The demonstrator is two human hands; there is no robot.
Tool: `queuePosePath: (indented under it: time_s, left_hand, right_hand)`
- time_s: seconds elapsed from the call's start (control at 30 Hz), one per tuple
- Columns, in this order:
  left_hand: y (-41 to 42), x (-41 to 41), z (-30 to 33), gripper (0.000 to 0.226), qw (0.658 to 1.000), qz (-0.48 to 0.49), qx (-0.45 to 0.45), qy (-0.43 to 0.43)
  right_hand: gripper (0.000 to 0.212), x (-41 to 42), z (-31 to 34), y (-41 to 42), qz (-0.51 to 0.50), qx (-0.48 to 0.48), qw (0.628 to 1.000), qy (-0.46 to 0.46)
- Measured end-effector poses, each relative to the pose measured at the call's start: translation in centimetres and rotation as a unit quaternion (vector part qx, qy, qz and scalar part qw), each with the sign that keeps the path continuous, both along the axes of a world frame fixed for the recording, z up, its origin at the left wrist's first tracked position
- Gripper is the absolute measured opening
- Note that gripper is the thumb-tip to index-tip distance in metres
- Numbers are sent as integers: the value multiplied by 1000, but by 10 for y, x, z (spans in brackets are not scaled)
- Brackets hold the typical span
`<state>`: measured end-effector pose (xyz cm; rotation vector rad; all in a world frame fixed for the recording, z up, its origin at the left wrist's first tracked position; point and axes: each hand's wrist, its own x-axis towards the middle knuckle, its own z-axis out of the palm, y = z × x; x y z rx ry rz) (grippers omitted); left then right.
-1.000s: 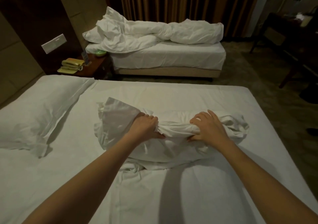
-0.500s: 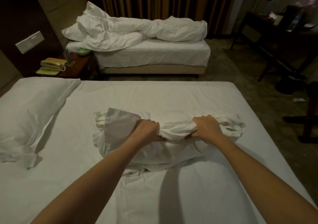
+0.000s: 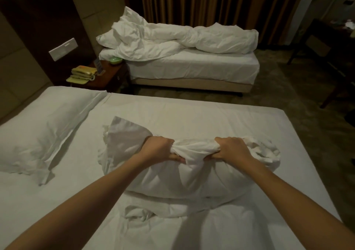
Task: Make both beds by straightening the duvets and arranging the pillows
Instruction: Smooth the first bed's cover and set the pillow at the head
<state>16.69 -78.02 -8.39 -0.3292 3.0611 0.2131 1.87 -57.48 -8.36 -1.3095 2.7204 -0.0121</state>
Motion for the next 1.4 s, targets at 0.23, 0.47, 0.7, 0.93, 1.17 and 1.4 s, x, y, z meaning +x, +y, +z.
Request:
queuePosePath:
  time_s: [0.23,0.47,0.7,0.93,1.17,1.4]
  left_hand:
    - [-30,-35,49,55,996,29,31,73]
    - [-79,-95,110,77,981,52,32,183]
    - [-109,-156,189,69,962,15,31,269]
    - [-122,-202,252,50,943,-14,-14,332]
    - [-124,-224,233,49,934,0,-25,356]
    - [-122,-216,112,73,988,43,-7,145]
  right_hand:
    - [72,-44,49,-39,4,-27,999,35]
    - [64,-91,124,-80,-42,-85,993,64]
    - [68,-146,206,-104,-58,-153,984,74]
    - [63,-178,276,-117,-58,-161,968,184]
    - [73,-203,254,-123,-68,-175,962,198]
    - [67,-204,130,-122,-65,-78,994,46]
